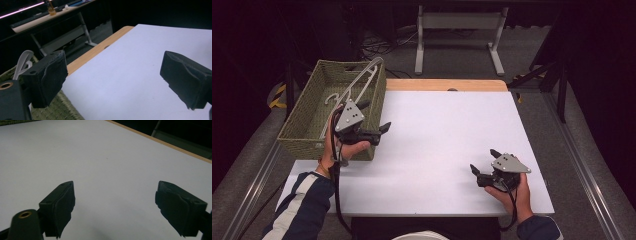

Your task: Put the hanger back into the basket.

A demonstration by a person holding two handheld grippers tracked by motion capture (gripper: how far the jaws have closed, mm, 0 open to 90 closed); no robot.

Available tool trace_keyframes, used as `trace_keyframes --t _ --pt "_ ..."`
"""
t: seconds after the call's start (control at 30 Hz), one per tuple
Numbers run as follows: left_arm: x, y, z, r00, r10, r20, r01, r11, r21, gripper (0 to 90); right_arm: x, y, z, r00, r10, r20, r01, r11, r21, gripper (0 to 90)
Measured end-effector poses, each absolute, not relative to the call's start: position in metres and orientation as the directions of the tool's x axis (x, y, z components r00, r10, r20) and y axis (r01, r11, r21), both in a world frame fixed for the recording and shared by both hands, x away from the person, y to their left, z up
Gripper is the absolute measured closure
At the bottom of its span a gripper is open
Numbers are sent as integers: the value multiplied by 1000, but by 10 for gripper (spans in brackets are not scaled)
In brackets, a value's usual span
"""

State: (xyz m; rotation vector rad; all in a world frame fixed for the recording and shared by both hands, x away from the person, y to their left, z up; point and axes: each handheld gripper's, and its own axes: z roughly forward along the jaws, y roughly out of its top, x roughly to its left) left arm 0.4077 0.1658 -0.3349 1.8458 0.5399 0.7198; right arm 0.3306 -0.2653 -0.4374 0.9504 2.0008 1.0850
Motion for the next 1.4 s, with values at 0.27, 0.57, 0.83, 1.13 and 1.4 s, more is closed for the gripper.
trace_keyframes --t 0.27,0.57,0.83,1.13,1.4 --pt "386 150 -347 785 573 235 -11 -366 931 76 330 -263 -437 -523 828 -203 276 390 878 164" --pt "370 145 -370 812 522 261 -42 -393 919 76 329 -261 -437 -524 827 -201 278 390 878 162" --pt "361 154 -391 803 530 272 -41 -406 913 71 326 -254 -434 -529 821 -214 252 392 885 151" --pt "357 173 -414 808 543 231 18 -414 910 69 322 -248 -430 -534 817 -219 235 392 889 128" --pt "353 191 -437 795 577 187 105 -435 894 76 321 -248 -432 -544 807 -228 233 407 883 122"
